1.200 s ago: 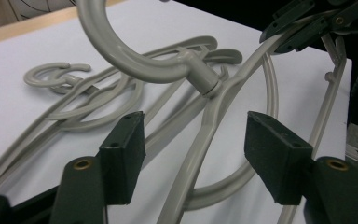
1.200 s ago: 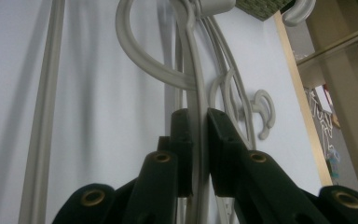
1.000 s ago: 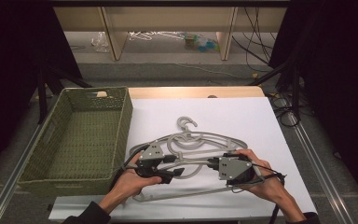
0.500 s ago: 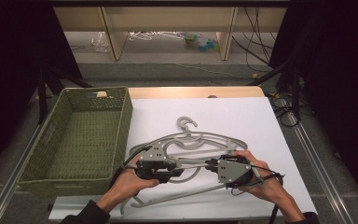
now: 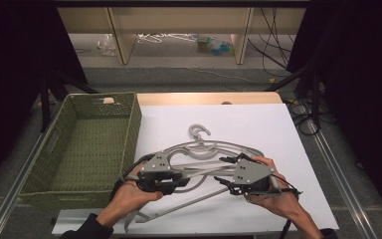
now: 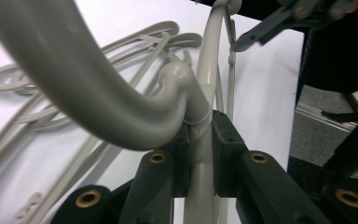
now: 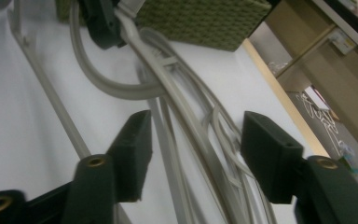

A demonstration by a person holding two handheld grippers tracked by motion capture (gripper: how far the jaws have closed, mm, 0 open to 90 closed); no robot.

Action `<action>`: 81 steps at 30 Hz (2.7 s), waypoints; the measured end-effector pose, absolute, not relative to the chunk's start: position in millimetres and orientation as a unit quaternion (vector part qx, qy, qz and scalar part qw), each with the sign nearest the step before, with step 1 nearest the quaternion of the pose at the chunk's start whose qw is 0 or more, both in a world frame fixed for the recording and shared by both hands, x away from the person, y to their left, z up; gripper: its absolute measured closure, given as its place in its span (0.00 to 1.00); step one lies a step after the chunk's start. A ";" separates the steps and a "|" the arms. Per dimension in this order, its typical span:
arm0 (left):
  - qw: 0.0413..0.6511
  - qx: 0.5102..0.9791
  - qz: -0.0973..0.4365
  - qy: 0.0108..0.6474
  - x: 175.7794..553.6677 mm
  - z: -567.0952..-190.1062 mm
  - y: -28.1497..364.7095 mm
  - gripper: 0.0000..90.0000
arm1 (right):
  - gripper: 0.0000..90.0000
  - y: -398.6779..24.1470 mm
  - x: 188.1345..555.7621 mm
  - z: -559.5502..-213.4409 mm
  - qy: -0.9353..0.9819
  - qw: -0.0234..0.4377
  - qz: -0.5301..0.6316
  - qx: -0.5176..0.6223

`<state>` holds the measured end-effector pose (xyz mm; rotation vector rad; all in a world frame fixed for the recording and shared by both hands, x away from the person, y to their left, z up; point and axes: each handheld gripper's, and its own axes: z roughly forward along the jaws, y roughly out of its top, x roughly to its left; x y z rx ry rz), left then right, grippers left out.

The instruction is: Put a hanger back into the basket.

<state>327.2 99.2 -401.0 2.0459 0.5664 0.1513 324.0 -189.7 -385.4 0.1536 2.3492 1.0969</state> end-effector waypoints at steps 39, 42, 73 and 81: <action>0.538 0.777 0.113 0.305 328.2 -272.6 173.3 0.88 | 0.30 -218.4 294.5 -406.5 0.834 0.202 0.476 0.191; 0.535 0.773 0.124 0.316 332.6 -267.1 185.6 0.88 | 0.30 -218.3 295.0 -407.2 0.835 0.199 0.475 0.191; 0.474 0.731 0.243 0.427 398.5 -290.1 327.6 0.88 | 0.29 -213.7 297.5 -412.7 0.844 0.190 0.464 0.188; 0.457 0.730 0.255 0.440 402.9 -305.4 347.5 0.88 | 0.29 -214.2 297.7 -412.5 0.847 0.186 0.462 0.187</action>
